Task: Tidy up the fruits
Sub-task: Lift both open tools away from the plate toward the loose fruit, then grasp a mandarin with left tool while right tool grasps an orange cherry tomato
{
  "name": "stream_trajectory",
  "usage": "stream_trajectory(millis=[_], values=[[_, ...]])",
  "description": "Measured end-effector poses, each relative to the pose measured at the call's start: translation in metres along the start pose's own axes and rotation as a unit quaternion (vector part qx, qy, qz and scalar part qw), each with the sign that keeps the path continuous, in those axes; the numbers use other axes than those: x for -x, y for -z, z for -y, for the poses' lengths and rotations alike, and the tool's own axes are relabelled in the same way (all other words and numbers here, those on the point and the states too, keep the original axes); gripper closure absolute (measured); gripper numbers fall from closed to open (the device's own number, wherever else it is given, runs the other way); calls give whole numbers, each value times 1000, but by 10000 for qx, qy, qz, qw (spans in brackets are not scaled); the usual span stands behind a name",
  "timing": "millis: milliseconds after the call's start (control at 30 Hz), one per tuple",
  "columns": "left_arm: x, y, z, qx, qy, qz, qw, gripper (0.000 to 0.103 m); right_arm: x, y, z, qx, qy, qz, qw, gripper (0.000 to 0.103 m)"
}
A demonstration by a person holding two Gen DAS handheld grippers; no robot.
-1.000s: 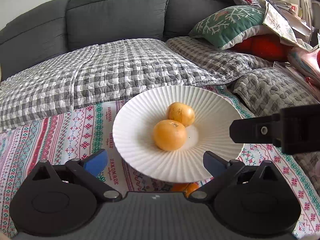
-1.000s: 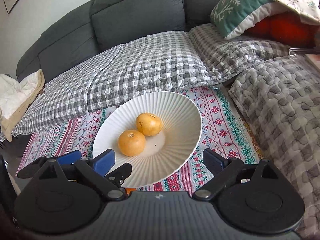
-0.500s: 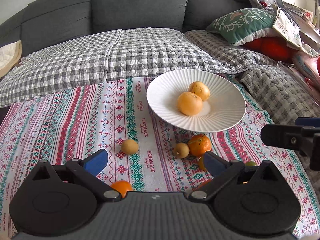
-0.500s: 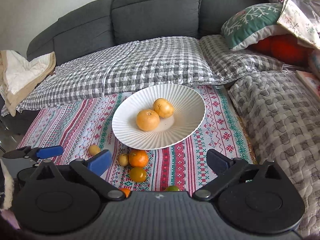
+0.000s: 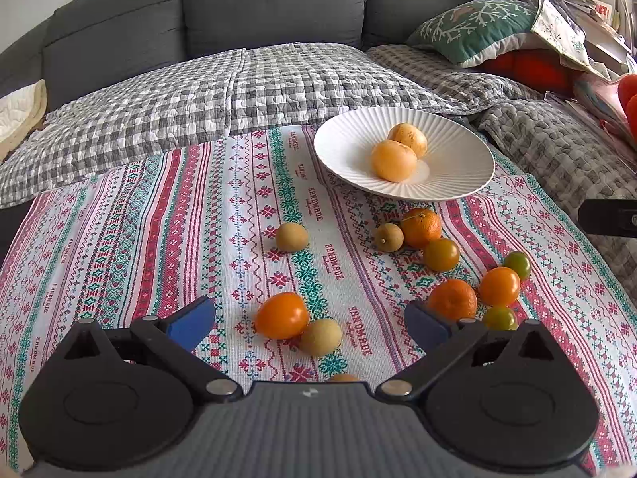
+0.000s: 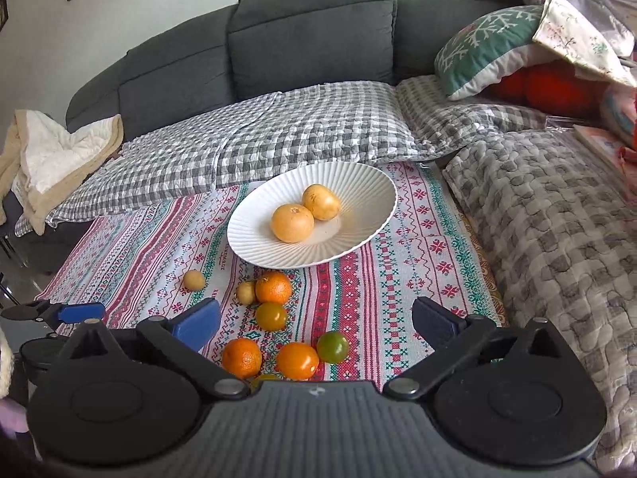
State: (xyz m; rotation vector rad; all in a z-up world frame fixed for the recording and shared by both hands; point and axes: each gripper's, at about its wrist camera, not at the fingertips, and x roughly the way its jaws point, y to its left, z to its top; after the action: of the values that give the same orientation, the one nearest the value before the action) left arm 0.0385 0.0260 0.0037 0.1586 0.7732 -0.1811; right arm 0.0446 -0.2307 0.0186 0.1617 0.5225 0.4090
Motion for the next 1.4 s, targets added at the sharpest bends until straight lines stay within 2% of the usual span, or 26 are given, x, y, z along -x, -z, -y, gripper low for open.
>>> stream_trajectory(millis=[300, 500, 633, 733, 800, 833, 900, 967, 1000, 1167, 1300, 1400], values=[[-3, 20, 1, -172, 204, -355, 9990, 9, -12, 20, -10, 410, 106, -274, 9987, 0], [4, 25, 12, -598, 440, -286, 9968, 9, -17, 26, -22, 820, 108, -366, 9959, 0], [4, 21, 14, -607, 570, -234, 9963, 13, -24, 27, -23, 804, 195, -544, 9951, 0], [-1, 16, 19, -644, 741, -158, 9950, 24, -31, 26, -17, 574, 326, -720, 9952, 1], [-7, 15, 27, -789, 829, -125, 9934, 36, -34, 24, -8, 259, 331, -801, 9959, 2], [-9, 14, 29, -820, 873, -131, 9927, 39, -36, 22, -4, 106, 306, -837, 9960, 5], [-16, 13, 34, -830, 1059, -173, 9908, 54, -39, 20, 5, -328, 228, -945, 9947, 12], [-22, 12, 38, -824, 1186, -208, 9893, 61, -43, 19, 12, -665, 140, -1040, 9922, 22], [-23, 11, 41, -837, 1235, -205, 9886, 64, -45, 19, 14, -792, 110, -1077, 9910, 24], [-27, 8, 52, -960, 1526, -116, 9835, 69, -55, 20, 16, -1174, -22, -1235, 9854, 40], [-36, 6, 55, -941, 1612, -235, 9821, 77, -62, 20, 10, -1243, -119, -1316, 9834, 46], [-41, 5, 56, -879, 1643, -285, 9821, 77, -66, 18, 6, -1165, -91, -1295, 9847, 47]])
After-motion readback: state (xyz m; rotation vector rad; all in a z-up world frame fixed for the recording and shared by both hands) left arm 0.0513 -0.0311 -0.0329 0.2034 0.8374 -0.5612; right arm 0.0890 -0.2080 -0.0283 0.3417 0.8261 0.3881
